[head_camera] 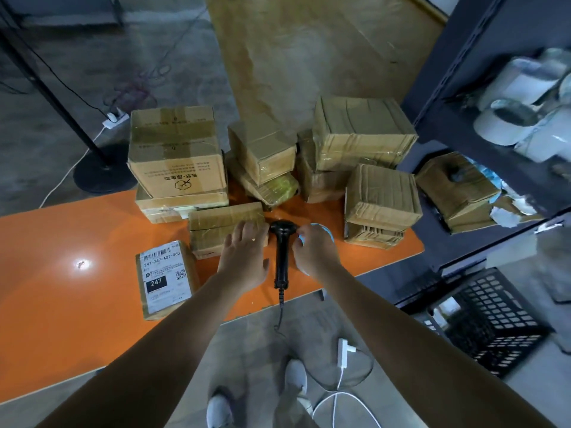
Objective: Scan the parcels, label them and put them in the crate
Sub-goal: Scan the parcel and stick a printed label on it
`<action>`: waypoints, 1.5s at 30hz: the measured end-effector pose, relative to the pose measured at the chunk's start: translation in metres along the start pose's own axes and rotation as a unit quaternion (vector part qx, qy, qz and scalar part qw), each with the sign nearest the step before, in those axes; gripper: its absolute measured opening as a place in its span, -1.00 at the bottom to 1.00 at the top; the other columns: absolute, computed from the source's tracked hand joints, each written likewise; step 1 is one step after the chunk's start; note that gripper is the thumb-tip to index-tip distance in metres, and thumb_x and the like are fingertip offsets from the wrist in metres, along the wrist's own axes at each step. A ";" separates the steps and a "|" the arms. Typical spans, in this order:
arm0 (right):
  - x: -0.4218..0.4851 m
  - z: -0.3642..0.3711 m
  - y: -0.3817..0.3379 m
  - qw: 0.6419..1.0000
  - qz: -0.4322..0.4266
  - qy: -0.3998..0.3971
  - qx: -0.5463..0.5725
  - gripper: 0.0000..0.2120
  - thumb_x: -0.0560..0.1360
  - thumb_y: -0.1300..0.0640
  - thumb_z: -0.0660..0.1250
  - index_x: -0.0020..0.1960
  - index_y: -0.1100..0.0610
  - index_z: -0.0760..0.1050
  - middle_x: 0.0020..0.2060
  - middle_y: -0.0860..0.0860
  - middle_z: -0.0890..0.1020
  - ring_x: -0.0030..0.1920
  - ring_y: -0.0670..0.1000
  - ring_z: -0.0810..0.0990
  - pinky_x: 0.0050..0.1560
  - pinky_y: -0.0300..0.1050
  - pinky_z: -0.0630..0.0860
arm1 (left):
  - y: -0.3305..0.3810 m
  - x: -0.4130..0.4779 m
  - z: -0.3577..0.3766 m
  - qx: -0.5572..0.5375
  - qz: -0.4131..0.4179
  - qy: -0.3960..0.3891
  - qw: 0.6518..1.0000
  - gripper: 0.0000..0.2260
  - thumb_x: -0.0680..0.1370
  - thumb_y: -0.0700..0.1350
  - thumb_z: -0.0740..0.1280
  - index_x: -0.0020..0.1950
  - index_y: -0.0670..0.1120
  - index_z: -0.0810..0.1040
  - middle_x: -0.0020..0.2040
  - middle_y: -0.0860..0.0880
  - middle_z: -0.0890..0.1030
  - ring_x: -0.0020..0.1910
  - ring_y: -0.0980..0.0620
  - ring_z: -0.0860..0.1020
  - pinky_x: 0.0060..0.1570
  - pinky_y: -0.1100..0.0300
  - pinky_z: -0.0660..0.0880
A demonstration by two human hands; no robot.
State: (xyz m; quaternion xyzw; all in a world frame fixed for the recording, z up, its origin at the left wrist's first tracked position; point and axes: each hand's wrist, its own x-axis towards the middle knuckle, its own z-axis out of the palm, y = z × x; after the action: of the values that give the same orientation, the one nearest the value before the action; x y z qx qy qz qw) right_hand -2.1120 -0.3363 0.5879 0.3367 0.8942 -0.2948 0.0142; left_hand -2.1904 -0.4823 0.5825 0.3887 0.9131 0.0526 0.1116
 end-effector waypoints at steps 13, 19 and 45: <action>0.017 0.004 0.043 0.981 -0.054 -0.058 -0.180 -0.70 0.58 0.03 0.28 0.27 0.07 0.37 0.12 0.03 0.62 0.15 0.13 0.57 0.17 0.05 0.34 | 0.020 0.008 -0.001 -0.015 -0.013 -0.018 1.000 -0.36 0.58 0.20 0.20 0.56 -0.03 0.06 0.49 -0.11 0.19 0.45 -0.19 0.18 0.34 -0.08 0.32; 0.011 -0.008 0.051 0.994 -0.051 -0.028 -0.088 -0.71 0.57 0.09 0.29 0.27 0.09 0.38 0.05 0.08 0.63 0.08 0.15 0.59 0.03 -0.02 0.42 | 0.030 0.016 -0.002 -0.250 -0.067 -0.074 0.963 -0.54 0.59 0.02 0.28 0.44 -0.11 0.30 0.07 -0.03 0.53 0.09 -0.03 0.52 0.05 0.07 0.47; -0.001 -0.032 0.047 0.996 -0.028 0.038 -0.079 -0.77 0.55 0.14 0.30 0.20 0.11 0.41 0.02 0.08 0.63 0.05 0.14 0.59 0.02 -0.01 0.48 | 0.079 0.035 0.015 -0.280 -0.097 -0.120 0.947 -0.69 0.56 -0.19 0.21 0.30 -0.11 0.48 0.24 -0.18 0.50 0.14 -0.11 0.53 0.03 0.09 0.48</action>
State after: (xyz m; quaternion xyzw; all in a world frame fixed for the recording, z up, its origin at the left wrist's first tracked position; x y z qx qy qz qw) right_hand -2.0765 -0.2918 0.5900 0.3202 0.9237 -0.2104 -0.0016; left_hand -2.1547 -0.4023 0.5772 0.2544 0.8748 0.2484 0.3292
